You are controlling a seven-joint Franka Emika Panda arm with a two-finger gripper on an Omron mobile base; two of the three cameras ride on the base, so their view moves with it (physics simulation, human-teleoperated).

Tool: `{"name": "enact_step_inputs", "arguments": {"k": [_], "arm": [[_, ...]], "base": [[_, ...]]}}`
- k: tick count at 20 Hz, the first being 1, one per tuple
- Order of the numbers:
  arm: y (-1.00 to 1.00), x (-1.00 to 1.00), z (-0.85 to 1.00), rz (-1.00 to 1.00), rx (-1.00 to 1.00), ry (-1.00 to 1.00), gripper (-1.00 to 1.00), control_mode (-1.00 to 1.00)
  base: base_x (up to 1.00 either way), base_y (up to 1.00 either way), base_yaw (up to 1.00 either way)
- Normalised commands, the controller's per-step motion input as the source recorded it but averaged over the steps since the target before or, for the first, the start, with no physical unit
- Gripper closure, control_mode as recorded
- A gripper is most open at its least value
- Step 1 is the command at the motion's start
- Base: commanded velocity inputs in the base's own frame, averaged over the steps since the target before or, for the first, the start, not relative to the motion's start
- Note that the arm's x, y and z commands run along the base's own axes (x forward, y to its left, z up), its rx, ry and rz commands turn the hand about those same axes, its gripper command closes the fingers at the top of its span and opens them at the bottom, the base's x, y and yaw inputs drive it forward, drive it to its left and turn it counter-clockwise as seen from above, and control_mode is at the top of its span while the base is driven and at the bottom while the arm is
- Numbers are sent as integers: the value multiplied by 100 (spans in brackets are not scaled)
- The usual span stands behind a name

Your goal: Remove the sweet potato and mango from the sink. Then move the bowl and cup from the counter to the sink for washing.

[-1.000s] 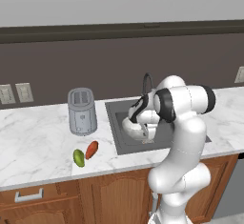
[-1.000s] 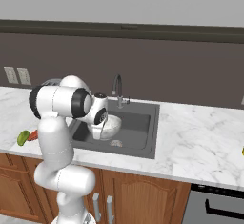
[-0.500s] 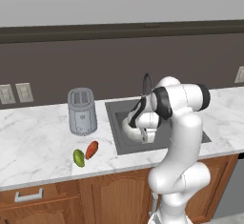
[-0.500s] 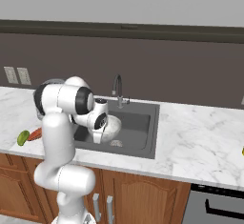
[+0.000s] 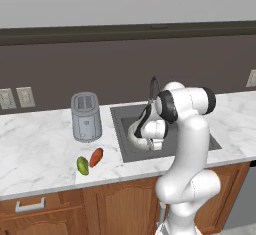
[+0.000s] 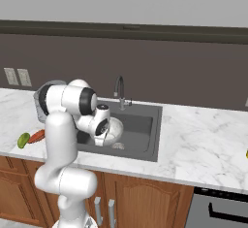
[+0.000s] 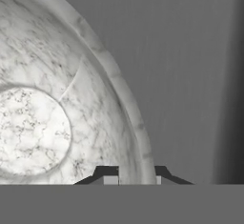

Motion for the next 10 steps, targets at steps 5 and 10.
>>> {"name": "enact_step_inputs", "arguments": {"k": [5, 10], "arm": [[0, 5, -9, 0, 0, 0, 100, -100], [0, 1, -5, 0, 1, 0, 100, -100]], "base": [[0, 0, 0], [0, 0, 0]]}}
